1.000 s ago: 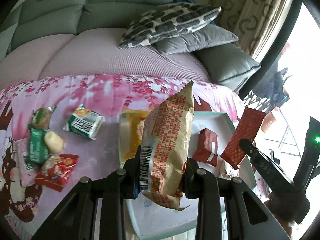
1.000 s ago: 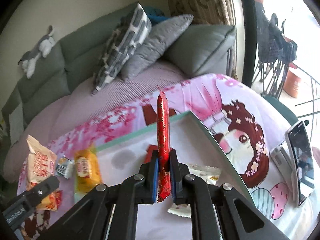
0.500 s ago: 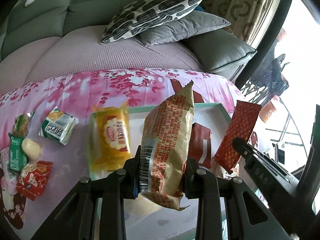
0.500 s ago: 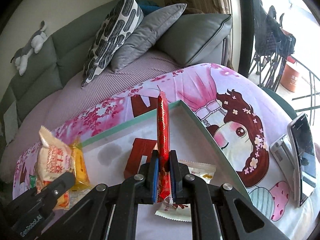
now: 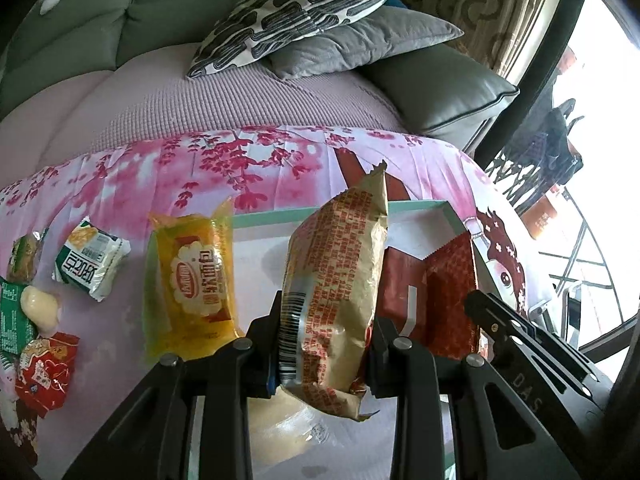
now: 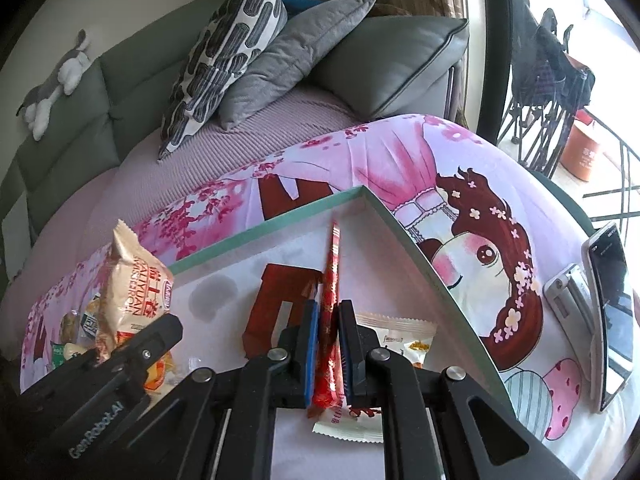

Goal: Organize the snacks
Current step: 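Carry the bread bag and red stick packet over the white tray, then open both tools to release the bread bag and red packet in the tray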

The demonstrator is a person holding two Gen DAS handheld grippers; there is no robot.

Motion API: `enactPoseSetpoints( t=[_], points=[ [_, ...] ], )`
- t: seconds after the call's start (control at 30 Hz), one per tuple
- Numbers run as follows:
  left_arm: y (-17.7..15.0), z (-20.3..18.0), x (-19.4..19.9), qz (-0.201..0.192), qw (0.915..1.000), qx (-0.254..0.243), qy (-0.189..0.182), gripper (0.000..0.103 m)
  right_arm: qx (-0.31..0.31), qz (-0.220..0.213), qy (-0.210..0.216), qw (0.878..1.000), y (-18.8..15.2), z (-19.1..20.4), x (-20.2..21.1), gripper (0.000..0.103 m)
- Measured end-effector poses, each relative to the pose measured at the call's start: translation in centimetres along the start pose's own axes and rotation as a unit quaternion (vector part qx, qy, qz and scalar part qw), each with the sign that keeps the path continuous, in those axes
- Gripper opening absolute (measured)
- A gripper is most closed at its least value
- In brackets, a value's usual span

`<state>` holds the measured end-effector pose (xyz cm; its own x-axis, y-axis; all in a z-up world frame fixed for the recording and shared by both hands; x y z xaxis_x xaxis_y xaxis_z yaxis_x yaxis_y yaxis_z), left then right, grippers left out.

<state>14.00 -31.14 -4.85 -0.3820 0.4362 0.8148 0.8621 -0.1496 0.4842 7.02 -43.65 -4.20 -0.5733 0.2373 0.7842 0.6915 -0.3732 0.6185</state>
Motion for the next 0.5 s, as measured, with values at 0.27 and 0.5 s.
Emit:
enactPoseSetpoints(
  t=[0.27, 0.5],
  points=[
    [-0.21, -0.02, -0.37, 0.007, 0.9999, 0.002, 0.008, 0.036, 0.000, 0.004, -0.002, 1.000, -0.01, 0.05, 0.12, 0.012],
    [-0.24, 0.32, -0.34, 0.011, 0.9998, 0.006, 0.018, 0.044, 0.011, 0.013, -0.005, 1.000, -0.16, 0.47, -0.02, 0.015]
  ],
)
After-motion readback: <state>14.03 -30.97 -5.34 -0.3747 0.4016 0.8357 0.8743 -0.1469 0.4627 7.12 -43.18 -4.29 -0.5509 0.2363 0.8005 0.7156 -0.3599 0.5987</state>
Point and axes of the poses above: each gripper's, at about its wrist camera, not at the fingertips, and x roughly against the way its jaws point, z to its left, y to its top, the point moved 8 cm from there along -x, roughly the way its jaws point, and after that the axes turned 10 degrees about x, right-handed, at the moved point
